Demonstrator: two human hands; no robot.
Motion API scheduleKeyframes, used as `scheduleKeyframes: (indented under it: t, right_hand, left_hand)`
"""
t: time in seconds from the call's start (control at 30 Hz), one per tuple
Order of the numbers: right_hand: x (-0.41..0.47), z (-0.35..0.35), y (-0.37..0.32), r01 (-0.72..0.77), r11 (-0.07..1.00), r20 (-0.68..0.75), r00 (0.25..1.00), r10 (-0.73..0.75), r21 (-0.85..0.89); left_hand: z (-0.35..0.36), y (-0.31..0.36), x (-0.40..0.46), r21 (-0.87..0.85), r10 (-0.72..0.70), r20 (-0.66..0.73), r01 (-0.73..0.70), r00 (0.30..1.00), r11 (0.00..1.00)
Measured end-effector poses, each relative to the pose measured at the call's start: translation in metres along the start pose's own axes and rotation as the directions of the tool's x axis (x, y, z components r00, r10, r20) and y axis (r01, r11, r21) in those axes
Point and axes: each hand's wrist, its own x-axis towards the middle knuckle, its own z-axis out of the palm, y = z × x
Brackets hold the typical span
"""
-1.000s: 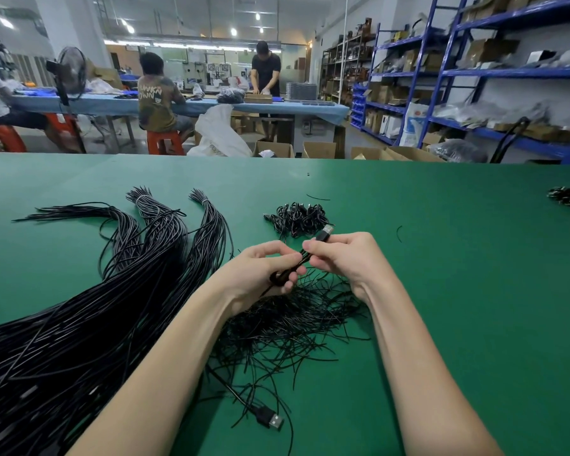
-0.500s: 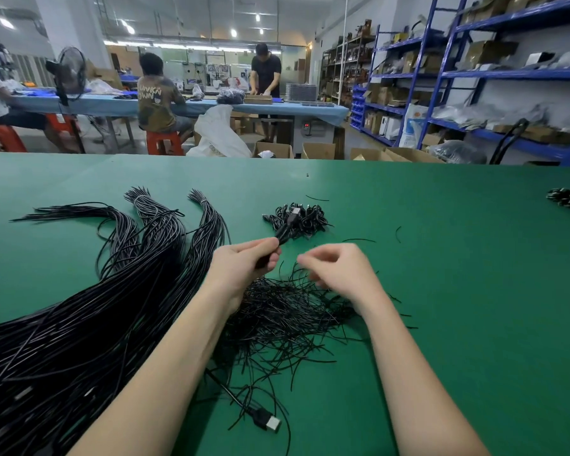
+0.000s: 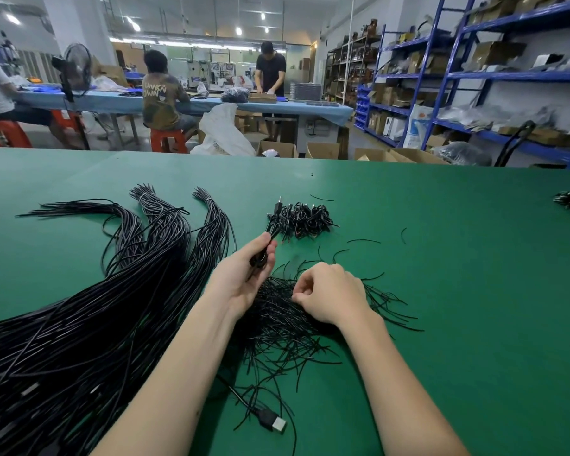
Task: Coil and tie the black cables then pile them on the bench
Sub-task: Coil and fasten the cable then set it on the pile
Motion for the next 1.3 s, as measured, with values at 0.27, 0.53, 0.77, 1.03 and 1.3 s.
scheduleKeyframes:
  t: [0.27, 0.53, 0.77, 1.03, 1.3]
  right_hand:
    - [0.002, -0.006, 0.007, -0.009, 1.0, -0.048, 0.999, 0.01, 0.011]
    - [0.0, -0.026, 0.022, 0.026, 0.581, -0.066, 0.997, 0.047, 0.814]
    - [0.006, -0.026, -0.004, 0.272, 0.523, -0.342, 0.939, 0.04, 0.807]
    - [0.008, -0.021, 0.001, 0.25, 0.791, -0.327, 0.943, -0.066, 0.559]
    - [0.002, -0.027, 0.002, 0.145, 0.622, -0.221, 0.974, 0.046, 0.769]
  left_hand:
    - [-0.005, 0.002, 0.002, 0.041, 0.031, 0.008, -0.031, 0.999, 0.999]
    - [-0.002, -0.006, -0.001, 0.138, 0.079, 0.031, -0.083, 0.996, 0.987]
    - [0.005, -0.019, -0.006, 0.289, 0.147, 0.106, -0.172, 0.983, 0.942]
    - [0.004, -0.026, -0.006, 0.27, 0.129, 0.081, -0.146, 0.988, 0.952]
    - [0.005, -0.025, -0.004, 0.328, 0.227, 0.089, -0.244, 0.97, 0.913]
